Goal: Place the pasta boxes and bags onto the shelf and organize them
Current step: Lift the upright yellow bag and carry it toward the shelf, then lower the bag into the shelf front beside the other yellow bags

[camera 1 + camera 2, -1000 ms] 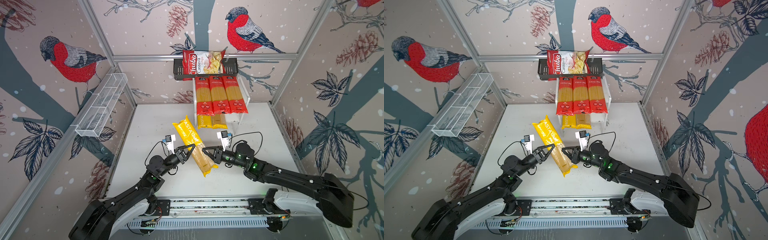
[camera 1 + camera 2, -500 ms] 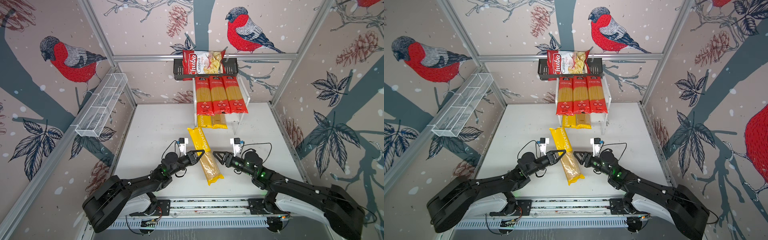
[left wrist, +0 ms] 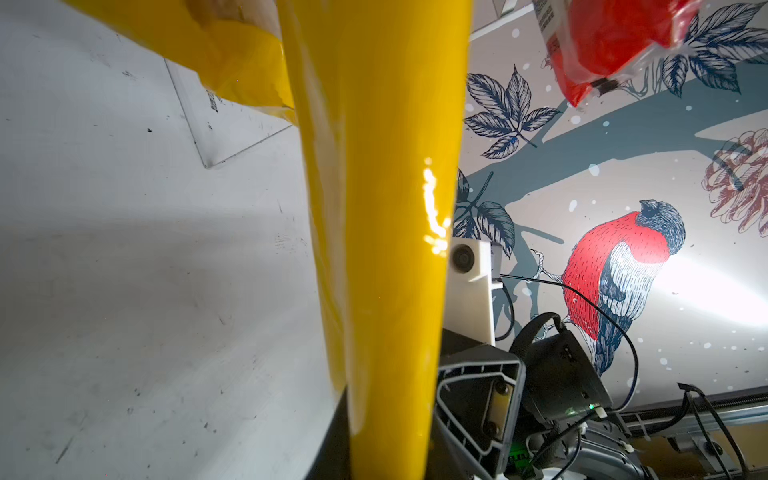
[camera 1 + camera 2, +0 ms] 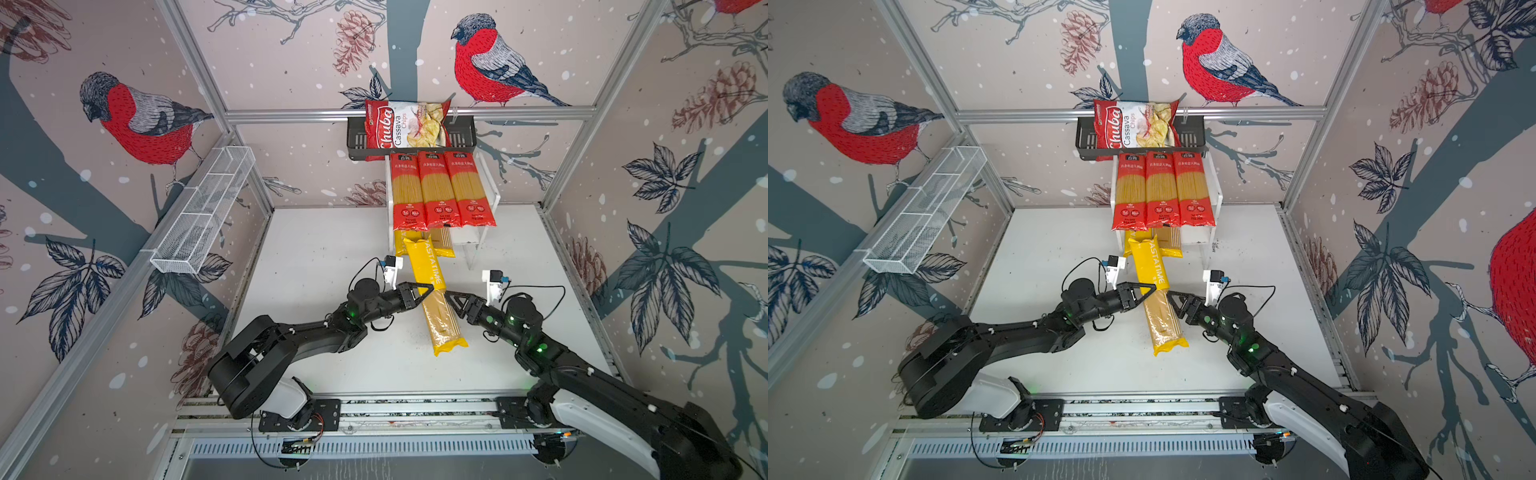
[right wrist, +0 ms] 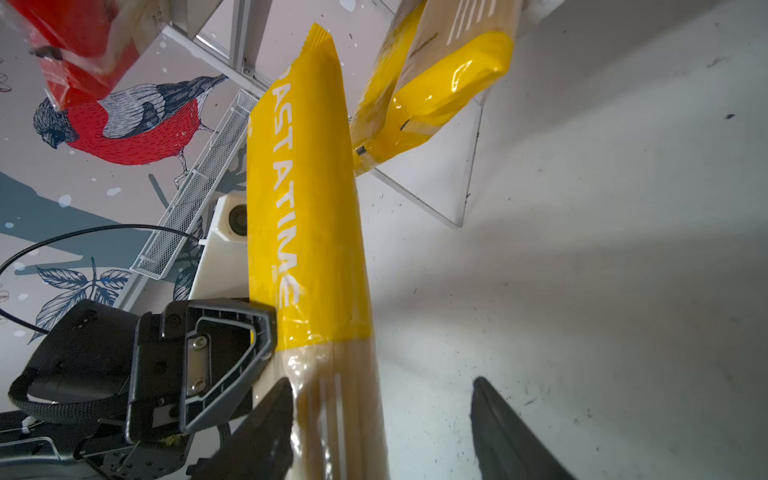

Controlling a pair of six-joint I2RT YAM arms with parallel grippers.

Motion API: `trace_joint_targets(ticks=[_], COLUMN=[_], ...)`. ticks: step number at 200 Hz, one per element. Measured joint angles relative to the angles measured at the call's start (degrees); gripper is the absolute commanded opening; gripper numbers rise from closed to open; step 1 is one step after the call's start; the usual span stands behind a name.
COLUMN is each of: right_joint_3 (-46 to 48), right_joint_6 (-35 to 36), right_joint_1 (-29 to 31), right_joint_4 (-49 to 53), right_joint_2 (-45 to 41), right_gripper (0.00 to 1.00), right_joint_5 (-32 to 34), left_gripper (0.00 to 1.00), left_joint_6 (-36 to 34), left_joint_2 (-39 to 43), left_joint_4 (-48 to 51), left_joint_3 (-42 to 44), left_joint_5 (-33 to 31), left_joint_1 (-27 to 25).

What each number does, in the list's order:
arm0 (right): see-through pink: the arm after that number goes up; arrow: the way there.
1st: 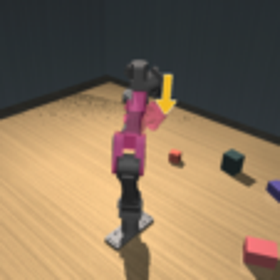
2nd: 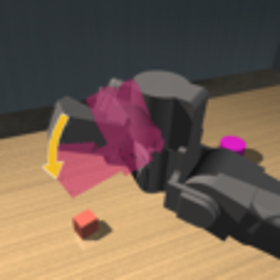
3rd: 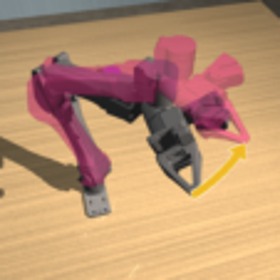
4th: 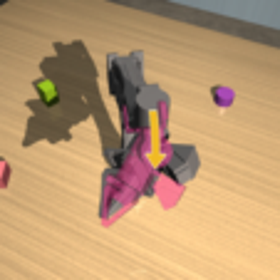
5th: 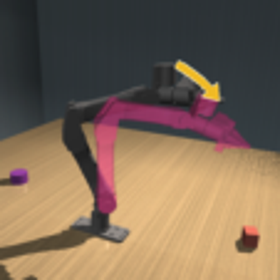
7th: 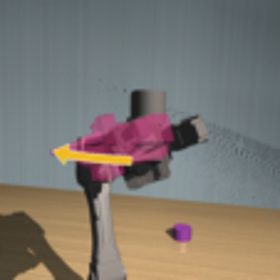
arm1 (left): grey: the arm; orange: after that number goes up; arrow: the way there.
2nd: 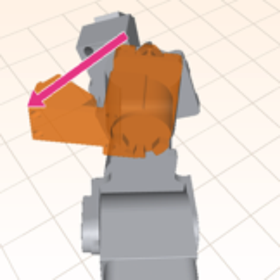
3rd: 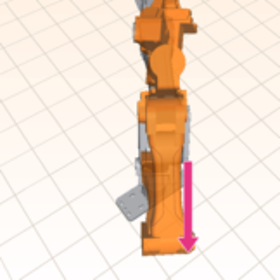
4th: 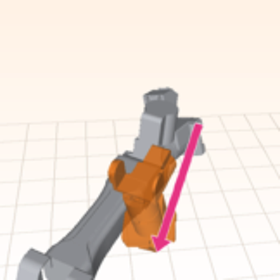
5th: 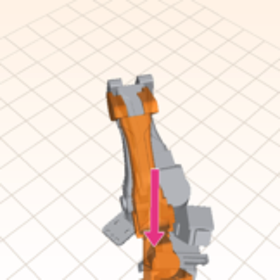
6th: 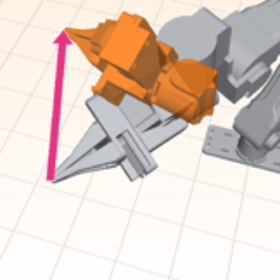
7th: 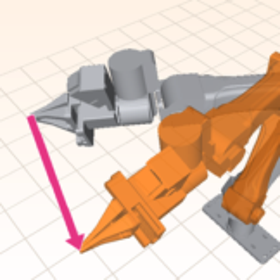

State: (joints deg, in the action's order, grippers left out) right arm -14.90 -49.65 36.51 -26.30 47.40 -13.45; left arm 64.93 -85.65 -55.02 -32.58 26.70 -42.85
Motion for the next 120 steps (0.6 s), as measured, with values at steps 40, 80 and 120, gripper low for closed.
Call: trace_joint_targets(ticks=[40,80,120], right_joint_3=[2.9,7.1,9.5], right_joint_6=[-3.5,-9.5,-15.2], right_joint_1=[-2.6,-2.4,-1.5], right_joint_4=[-0.3,-5.6,-12.1], right_joint_2=[-2.8,-3.5,-4.0], right_gripper=[0.79,0.79,0.74], right_joint_5=[-3.0,-5.0,-4.9], left_gripper=[0.13,0.14,0.14], left_joint_6=[1.3,2.7,4.1], left_joint_2=[-5.7,-8.7,-10.4], left_joint_4=[-0.2,-4.3,-5.2], left_joint_3=[-5.2,-9.8,-12.0], left_joint_5=[0.3,0.1,-1.4], left_joint_1=[2.6,2.3,2.3])
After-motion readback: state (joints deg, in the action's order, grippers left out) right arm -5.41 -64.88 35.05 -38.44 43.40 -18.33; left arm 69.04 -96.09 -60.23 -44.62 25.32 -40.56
